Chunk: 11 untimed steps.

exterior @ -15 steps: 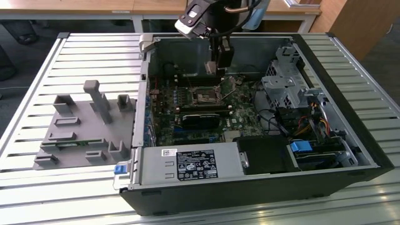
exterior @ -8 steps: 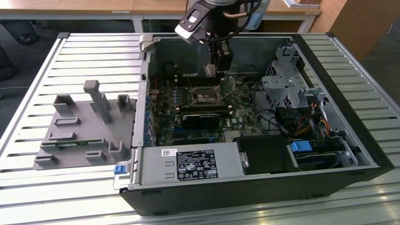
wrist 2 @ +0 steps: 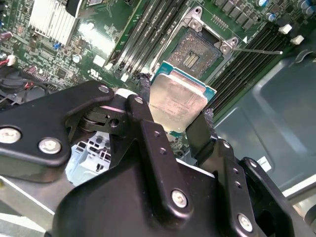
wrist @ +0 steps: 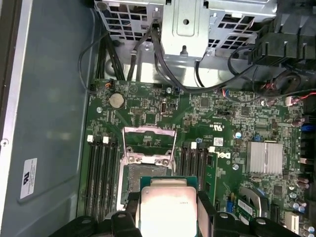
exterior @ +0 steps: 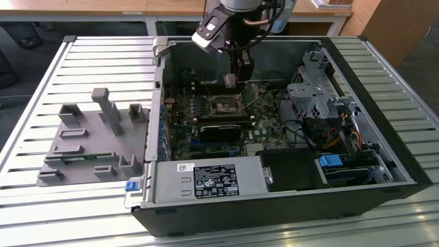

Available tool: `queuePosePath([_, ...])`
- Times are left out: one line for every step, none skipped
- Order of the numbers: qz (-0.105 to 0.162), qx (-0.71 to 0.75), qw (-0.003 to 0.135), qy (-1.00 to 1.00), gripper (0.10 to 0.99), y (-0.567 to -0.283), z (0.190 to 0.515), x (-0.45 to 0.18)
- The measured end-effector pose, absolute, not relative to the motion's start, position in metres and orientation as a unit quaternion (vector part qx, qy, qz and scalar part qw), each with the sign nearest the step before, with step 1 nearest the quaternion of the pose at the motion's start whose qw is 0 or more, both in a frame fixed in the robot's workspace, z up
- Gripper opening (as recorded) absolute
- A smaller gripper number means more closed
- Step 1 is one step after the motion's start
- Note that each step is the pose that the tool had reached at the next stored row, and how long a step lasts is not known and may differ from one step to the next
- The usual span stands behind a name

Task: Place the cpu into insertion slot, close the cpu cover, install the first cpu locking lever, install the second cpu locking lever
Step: 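Place the cpu into insertion slot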

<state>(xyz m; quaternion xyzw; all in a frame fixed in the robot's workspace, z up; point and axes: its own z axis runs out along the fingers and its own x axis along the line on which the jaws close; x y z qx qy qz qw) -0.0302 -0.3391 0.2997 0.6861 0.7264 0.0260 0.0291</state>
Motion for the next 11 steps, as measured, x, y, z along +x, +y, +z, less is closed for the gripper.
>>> queuePosePath([0.026,0.686,0.029,0.727,0.541,-0.339,0.298,-0.031])
queuePosePath([0.026,0.685,0.029,0.727,0.541,-0.338,0.297,-0.031])
queuePosePath([0.026,0.685,0.029,0.727,0.541,-0.338,0.295,-0.032])
queuePosePath([0.026,0.685,0.029,0.727,0.541,-0.338,0.294,-0.033])
queuePosePath([0.026,0.685,0.029,0.727,0.541,-0.338,0.293,-0.034])
queuePosePath([0.026,0.685,0.029,0.727,0.541,-0.337,0.292,-0.034])
queuePosePath([0.026,0.685,0.029,0.727,0.541,-0.337,0.291,-0.035])
queuePosePath([0.026,0.685,0.029,0.727,0.541,-0.337,0.289,-0.035])
queuePosePath([0.026,0.685,0.029,0.727,0.541,-0.336,0.288,-0.035])
queuePosePath([0.026,0.686,0.029,0.727,0.541,-0.336,0.287,-0.035])
queuePosePath([0.026,0.686,0.029,0.727,0.541,-0.335,0.286,-0.035])
